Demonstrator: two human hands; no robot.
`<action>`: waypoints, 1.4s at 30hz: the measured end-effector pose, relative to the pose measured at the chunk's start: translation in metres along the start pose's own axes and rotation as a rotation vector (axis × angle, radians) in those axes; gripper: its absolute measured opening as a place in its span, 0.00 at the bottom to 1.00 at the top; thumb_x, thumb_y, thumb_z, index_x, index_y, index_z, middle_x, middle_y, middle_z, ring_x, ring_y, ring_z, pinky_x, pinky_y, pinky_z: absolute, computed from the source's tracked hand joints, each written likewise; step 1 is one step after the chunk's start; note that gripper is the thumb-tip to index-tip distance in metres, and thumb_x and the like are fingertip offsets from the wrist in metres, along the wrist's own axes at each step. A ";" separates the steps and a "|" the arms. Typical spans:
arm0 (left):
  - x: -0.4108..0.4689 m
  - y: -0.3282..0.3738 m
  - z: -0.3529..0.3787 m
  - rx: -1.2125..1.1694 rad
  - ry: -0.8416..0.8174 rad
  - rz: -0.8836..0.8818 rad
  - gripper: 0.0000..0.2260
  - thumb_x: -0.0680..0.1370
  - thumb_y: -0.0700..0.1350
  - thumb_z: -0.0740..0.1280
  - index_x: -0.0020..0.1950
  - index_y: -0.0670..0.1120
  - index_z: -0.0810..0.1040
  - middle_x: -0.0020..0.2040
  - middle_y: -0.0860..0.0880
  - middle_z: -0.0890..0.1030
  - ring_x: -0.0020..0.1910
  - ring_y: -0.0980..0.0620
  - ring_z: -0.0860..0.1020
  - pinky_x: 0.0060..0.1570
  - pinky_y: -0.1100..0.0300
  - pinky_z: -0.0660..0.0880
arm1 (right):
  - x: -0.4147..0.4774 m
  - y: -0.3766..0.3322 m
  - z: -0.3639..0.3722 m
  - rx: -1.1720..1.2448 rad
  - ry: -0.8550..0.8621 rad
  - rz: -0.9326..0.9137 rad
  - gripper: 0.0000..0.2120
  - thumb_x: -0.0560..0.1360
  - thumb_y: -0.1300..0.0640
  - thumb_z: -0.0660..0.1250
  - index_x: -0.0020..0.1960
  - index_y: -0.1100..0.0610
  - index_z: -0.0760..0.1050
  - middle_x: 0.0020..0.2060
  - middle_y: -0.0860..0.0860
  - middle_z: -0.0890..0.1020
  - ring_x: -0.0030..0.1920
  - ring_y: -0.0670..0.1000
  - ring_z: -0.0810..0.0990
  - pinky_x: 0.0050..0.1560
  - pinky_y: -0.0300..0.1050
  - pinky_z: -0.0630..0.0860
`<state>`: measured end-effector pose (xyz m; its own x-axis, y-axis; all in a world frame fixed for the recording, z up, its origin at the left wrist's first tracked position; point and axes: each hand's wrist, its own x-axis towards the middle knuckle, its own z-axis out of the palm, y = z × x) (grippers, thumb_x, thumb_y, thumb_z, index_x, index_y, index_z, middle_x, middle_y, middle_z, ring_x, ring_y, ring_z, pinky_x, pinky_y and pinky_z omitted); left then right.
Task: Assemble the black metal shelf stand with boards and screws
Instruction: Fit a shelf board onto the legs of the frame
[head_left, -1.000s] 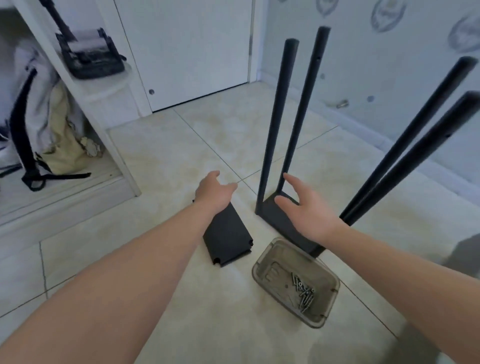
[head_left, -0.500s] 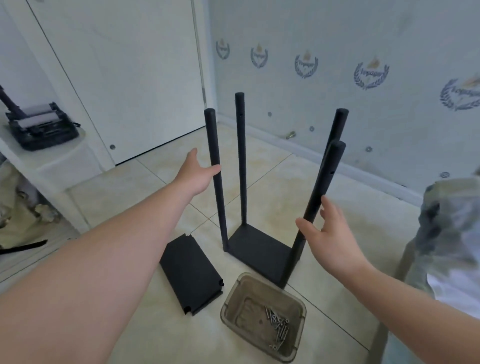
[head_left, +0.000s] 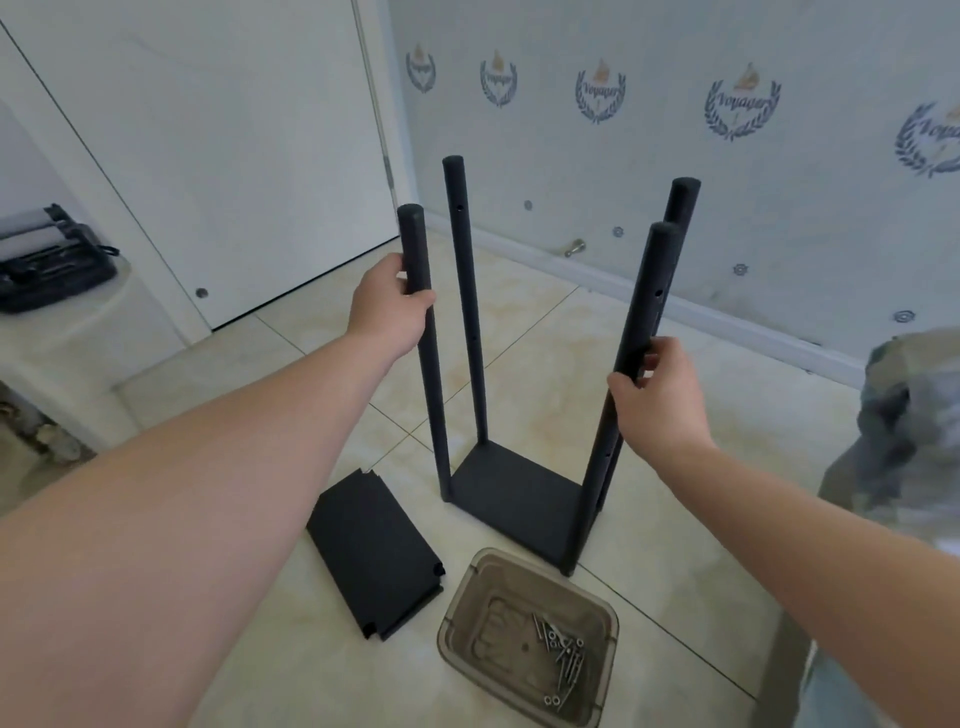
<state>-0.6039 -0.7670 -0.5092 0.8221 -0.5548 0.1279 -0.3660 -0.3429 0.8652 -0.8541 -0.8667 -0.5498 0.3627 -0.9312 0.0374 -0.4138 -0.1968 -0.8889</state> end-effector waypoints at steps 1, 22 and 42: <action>-0.004 0.001 0.002 0.009 0.022 0.012 0.13 0.78 0.40 0.67 0.62 0.49 0.77 0.48 0.50 0.82 0.49 0.46 0.82 0.53 0.51 0.79 | 0.006 0.000 -0.001 -0.025 0.005 0.013 0.10 0.80 0.59 0.65 0.58 0.52 0.68 0.51 0.51 0.76 0.48 0.53 0.78 0.39 0.45 0.72; -0.199 0.041 -0.233 -0.022 0.449 0.046 0.10 0.78 0.39 0.69 0.58 0.49 0.76 0.42 0.59 0.77 0.39 0.64 0.75 0.32 0.75 0.67 | -0.128 -0.155 -0.003 -0.003 -0.246 -0.406 0.09 0.77 0.58 0.72 0.53 0.53 0.73 0.43 0.44 0.78 0.42 0.43 0.79 0.35 0.39 0.69; -0.412 -0.128 -0.377 0.119 0.782 -0.235 0.15 0.79 0.43 0.69 0.64 0.54 0.75 0.44 0.66 0.74 0.47 0.58 0.78 0.46 0.63 0.74 | -0.343 -0.150 0.200 0.129 -0.589 -0.448 0.08 0.79 0.59 0.69 0.57 0.50 0.75 0.44 0.39 0.79 0.44 0.46 0.81 0.37 0.37 0.72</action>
<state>-0.7311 -0.2086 -0.4903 0.9333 0.2141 0.2883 -0.1541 -0.4863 0.8601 -0.7496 -0.4564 -0.5205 0.8752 -0.4450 0.1898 -0.0336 -0.4474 -0.8937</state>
